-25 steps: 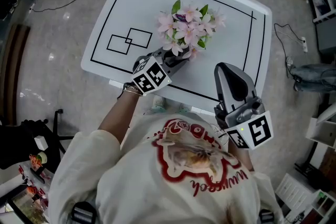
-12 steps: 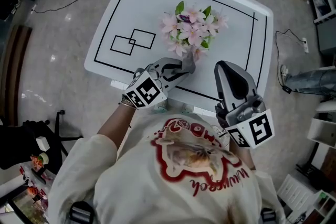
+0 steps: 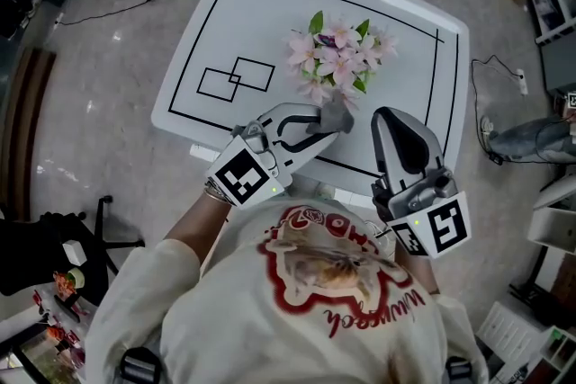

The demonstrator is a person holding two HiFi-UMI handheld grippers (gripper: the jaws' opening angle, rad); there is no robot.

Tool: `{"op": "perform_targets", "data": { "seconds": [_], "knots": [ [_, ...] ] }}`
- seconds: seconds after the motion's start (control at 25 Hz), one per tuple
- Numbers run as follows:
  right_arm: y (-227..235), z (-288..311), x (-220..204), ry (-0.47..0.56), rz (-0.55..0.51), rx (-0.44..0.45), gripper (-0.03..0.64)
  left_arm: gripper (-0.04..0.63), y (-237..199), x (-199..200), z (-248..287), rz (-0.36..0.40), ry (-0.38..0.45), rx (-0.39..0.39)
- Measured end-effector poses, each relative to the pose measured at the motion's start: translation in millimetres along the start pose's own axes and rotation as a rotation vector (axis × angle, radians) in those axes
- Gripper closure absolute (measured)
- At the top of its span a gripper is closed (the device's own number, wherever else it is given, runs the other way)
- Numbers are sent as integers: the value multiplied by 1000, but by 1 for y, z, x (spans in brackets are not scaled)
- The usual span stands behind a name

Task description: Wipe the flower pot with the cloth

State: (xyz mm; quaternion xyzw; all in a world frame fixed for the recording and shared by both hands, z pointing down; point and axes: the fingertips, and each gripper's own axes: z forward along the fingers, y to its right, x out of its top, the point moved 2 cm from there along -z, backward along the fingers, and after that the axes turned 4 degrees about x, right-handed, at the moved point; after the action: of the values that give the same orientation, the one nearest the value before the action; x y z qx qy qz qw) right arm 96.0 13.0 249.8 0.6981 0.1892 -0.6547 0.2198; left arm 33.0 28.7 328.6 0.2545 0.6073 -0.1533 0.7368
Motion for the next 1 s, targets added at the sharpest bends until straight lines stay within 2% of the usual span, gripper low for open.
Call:
{"op": "perform_targets", "data": {
  "seconds": [0.2,0.24,0.28,0.32,0.48,0.68,0.84,1.0],
  "knots": [
    [-5,13,-1,-28,-7,-11,611,538,-16,7,-1,49,7,34],
    [-6,17,-2,-43,-5,-7,538,537,-18,9,-1,55,9,38],
    [-7,21,-4,-61,-2,-1,428,538,-20,12,-2,62,13,40],
    [-9,25,-5,-77,0,5,409,537,-22,16,-3,71,19,42],
    [-21,40,-8,-105,4,32,407,537,-26,27,-4,93,75,56],
    [-31,56,-17,-139,5,42,408,538,-29,32,-8,110,101,38],
    [-35,67,-17,-146,-4,35,411,537,-35,32,-13,124,103,19],
    [-38,77,-19,-142,27,20,463,537,-42,29,-17,163,80,-5]
  ]
}}
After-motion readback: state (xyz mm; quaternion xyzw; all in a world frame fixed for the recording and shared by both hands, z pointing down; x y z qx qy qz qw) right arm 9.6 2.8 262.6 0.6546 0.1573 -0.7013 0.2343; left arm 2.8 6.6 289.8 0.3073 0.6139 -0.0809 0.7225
